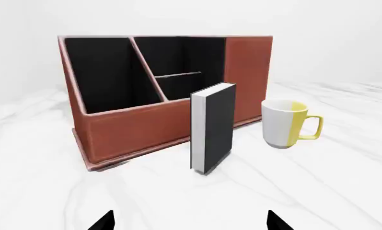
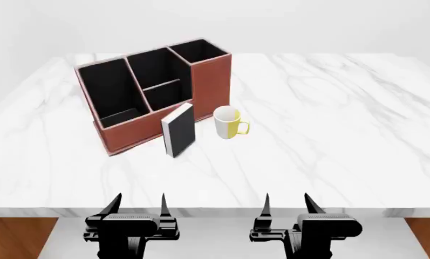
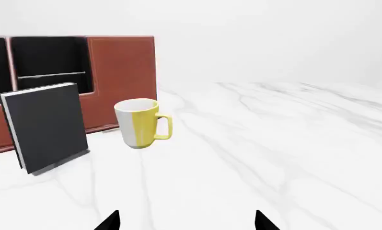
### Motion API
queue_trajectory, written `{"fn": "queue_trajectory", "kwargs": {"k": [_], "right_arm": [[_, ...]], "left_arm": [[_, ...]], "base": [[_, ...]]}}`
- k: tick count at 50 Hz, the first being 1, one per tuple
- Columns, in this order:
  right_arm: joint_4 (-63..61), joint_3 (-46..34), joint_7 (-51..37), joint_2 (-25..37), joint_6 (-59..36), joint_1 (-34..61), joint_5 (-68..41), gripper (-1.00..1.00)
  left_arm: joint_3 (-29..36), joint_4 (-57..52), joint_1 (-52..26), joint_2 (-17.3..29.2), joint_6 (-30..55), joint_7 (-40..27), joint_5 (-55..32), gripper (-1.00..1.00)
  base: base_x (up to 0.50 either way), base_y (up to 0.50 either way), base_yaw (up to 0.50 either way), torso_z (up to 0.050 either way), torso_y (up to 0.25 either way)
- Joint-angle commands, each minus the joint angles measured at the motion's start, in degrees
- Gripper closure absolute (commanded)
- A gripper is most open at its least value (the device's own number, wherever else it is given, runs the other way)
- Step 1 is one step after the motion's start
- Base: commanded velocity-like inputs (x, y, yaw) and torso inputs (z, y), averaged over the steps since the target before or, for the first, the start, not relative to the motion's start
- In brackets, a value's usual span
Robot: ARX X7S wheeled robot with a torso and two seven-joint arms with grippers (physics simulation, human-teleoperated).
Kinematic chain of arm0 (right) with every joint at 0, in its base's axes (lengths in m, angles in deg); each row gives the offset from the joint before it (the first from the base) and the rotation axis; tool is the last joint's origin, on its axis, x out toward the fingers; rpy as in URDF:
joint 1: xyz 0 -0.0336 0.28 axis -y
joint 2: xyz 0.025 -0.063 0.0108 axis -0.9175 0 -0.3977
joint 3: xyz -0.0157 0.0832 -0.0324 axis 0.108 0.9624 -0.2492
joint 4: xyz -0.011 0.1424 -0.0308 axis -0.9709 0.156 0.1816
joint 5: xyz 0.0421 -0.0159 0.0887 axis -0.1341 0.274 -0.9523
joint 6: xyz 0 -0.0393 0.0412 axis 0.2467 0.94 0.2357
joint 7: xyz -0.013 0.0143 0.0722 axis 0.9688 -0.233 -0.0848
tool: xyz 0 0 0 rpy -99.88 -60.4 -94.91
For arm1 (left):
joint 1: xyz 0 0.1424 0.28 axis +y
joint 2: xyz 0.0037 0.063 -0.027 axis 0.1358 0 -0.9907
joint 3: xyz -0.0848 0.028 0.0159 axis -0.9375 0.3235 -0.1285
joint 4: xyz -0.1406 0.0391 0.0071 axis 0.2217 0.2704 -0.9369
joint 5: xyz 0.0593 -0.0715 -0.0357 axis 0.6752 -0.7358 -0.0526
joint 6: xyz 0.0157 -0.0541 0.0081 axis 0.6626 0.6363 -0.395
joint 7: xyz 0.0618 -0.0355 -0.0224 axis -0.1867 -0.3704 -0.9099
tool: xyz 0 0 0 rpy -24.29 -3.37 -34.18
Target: Pick up the book and place it in the right compartment of the caddy.
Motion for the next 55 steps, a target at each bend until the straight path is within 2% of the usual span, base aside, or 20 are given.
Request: {"fn": "queue_trajectory", "kwargs": {"k": [1,15,21,22,23,26,27,30,34,36,37,38,40,41,42,43,45,47,50,55], "right_arm": [[-0.43,-1.23,-0.99,0.91,-0.14,-0.24,-0.92,-1.00],[-1.29,-4.23,-2.67,3.03,0.08,-0.05,-3.30,-1.00],[-5.99,-4.51,-3.80,3.96,-4.47,0.75,-3.78,-1.00],[-12.86,-3.27,-3.89,5.06,-8.70,1.28,-5.02,-1.00],[-15.93,-2.96,-4.03,5.50,-11.28,2.04,-5.52,-1.00],[-21.29,-1.89,-4.73,6.42,-14.51,2.89,-6.44,-1.00],[-29.88,0.18,-5.80,8.38,-22.05,5.73,-7.02,-1.00],[-41.96,2.74,-6.59,10.58,-29.64,8.57,-8.30,-1.00],[-49.14,4.88,-7.14,12.43,-35.07,10.64,-9.48,-1.00],[-59.01,9.61,-7.47,14.92,-42.80,13.84,-12.18,-1.00],[-59.96,10.34,-9.47,16.92,-43.10,14.23,-14.33,-1.00],[-59.98,10.30,-14.94,21.79,-41.30,13.91,-19.64,-1.00],[-59.99,6.40,-32.13,38.98,-31.55,12.12,-36.39,-1.00],[-59.98,3.72,-40.72,47.57,-25.62,11.27,-40.11,-1.00],[-59.98,1.11,-49.32,56.17,-18.58,9.72,-42.28,-1.00],[-59.97,-1.47,-55.79,61.68,-15.88,9.94,-42.84,-1.00],[-59.96,-4.27,-62.94,70.15,-7.70,7.75,-43.45,-1.00],[-59.95,-6.67,-66.94,74.79,-3.34,6.86,-42.82,-1.00],[-59.90,-8.05,-70.92,79.96,2.36,4.44,-41.48,-1.00],[-59.80,-10.21,-72.56,82.00,5.23,4.37,-39.92,-1.00]], "left_arm": [[1.18,0.21,0.04,0.93,-0.21,-1.01,-0.73,-1.00],[3.90,1.39,-0.40,2.99,-1.53,-3.92,-1.89,-1.00],[4.07,-2.89,-0.89,3.78,2.76,-4.93,-2.65,-1.00],[3.47,-10.45,-2.65,4.57,9.30,-4.88,-3.69,-1.00],[3.08,-13.96,-3.41,4.92,12.10,-4.96,-4.36,-1.00],[2.84,-16.27,-4.06,5.63,11.11,-5.16,-4.39,-1.00],[1.64,-24.86,-7.43,7.19,17.31,-6.17,-3.57,-1.00],[-0.77,-37.01,-11.93,8.55,26.07,-6.56,-5.81,-1.00],[-2.51,-43.34,-14.81,9.67,30.61,-6.65,-7.57,-1.00],[-6.29,-51.19,-18.50,10.90,35.85,-6.78,-10.39,-1.00],[-7.11,-52.93,-19.24,11.32,37.07,-7.07,-10.69,-1.00],[-8.27,-54.60,-19.92,11.46,38.16,-7.15,-11.60,-1.00],[-11.74,-59.11,-22.25,12.15,41.99,-7.71,-14.03,-1.00],[-12.83,-59.92,-22.73,12.92,42.72,-8.76,-15.79,-1.00],[-13.68,-59.98,-22.57,16.28,41.72,-13.70,-20.99,-1.00],[-12.91,-59.97,-22.15,19.20,40.82,-17.52,-24.20,-1.00],[-11.71,-59.98,-20.71,28.93,35.20,-29.66,-34.68,-1.00],[-9.16,-59.96,-19.92,35.32,30.94,-36.48,-38.61,-1.00],[-6.55,-59.92,-19.05,42.07,25.87,-42.96,-41.91,-1.00],[-5.73,-59.50,-18.27,44.17,23.55,-45.14,-42.72,-1.00]], "base": [[0.00,0.00,0.00,0.000,0.000],[0.00,0.00,0.00,0.000,0.000],[0.00,0.00,0.00,0.000,0.000],[0.00,0.00,0.00,0.000,0.000],[0.00,0.00,0.00,0.000,0.000],[0.00,0.00,0.00,0.000,0.000],[0.00,0.00,0.00,0.000,0.000],[0.00,0.00,0.00,0.000,0.000],[0.00,0.00,0.00,0.000,0.000],[0.00,0.00,0.00,0.000,0.000],[0.00,0.00,0.00,0.000,0.000],[0.00,0.00,0.00,0.000,0.000],[0.00,0.00,0.00,0.000,0.000],[0.00,0.00,0.00,0.000,0.000],[0.00,0.00,0.00,0.000,0.000],[0.00,0.00,0.00,0.000,0.000],[0.00,0.00,0.00,0.000,0.000],[0.00,0.00,0.00,0.000,0.000],[0.00,0.00,0.00,0.000,0.000],[0.00,0.00,0.00,0.000,0.000]]}}
